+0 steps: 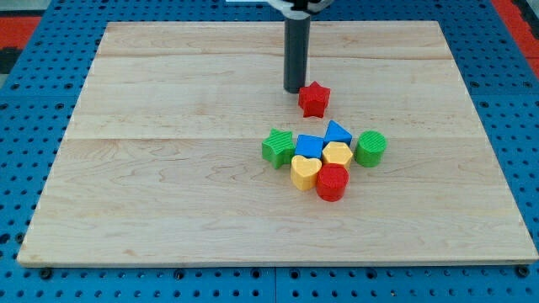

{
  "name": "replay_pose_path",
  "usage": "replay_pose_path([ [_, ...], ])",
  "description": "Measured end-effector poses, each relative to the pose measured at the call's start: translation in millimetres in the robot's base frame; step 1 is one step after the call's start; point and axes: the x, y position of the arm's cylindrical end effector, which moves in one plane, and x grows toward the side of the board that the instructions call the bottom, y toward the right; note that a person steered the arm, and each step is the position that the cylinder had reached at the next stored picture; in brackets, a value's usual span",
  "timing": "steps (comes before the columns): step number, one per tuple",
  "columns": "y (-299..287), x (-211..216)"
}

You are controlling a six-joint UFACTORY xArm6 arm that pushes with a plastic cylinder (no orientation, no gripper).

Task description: Push the red star into the green star

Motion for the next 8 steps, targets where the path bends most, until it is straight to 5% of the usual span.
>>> replay_pose_path([
  [1,73.5,-21.2],
  [2,84.0,26.3],
  [4,41.7,-4.4],
  [6,-54.6,39.6],
  [7,-32.1,-23.2],
  [8,39.6,12.8],
])
